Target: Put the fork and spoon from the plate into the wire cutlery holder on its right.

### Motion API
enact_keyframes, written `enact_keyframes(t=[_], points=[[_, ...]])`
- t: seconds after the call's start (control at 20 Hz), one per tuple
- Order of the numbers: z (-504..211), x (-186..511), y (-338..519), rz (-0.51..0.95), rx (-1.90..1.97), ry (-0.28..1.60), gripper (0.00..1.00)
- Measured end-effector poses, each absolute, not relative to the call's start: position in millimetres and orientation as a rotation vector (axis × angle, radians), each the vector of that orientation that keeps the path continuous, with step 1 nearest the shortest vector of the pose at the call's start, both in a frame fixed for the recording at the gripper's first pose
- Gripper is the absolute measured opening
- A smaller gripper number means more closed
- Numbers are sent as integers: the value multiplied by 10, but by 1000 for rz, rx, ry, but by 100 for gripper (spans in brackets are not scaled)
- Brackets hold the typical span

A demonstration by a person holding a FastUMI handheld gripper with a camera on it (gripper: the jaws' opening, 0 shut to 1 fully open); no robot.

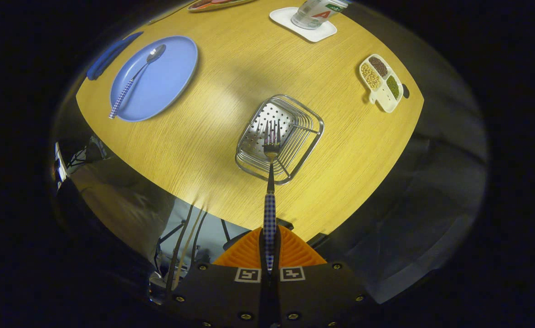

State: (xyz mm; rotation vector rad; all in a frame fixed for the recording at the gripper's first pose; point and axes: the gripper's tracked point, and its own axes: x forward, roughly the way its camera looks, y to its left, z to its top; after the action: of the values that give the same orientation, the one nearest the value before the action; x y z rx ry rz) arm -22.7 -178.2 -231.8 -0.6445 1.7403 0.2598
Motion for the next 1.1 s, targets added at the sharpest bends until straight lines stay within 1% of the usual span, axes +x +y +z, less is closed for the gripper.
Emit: enact_keyframes(t=[0.3,0.35,0.4,0.45,0.5,0.55,0.9,1.0,1.05,1.1], points=[[-2467,-29,-1740,252,-579,1809,1],[-2478,-2,-1732,255,-569,1812,4],[-2490,23,-1730,253,-562,1809,4],[-2497,48,-1730,251,-556,1808,7],[-2511,51,-1722,251,-543,1808,7],[-2527,36,-1737,250,-537,1815,10],[-2479,88,-1820,231,-490,1784,12],[-2466,89,-1845,223,-479,1769,18],[-2445,95,-1853,221,-465,1760,24],[-2429,93,-1865,213,-456,1747,24]])
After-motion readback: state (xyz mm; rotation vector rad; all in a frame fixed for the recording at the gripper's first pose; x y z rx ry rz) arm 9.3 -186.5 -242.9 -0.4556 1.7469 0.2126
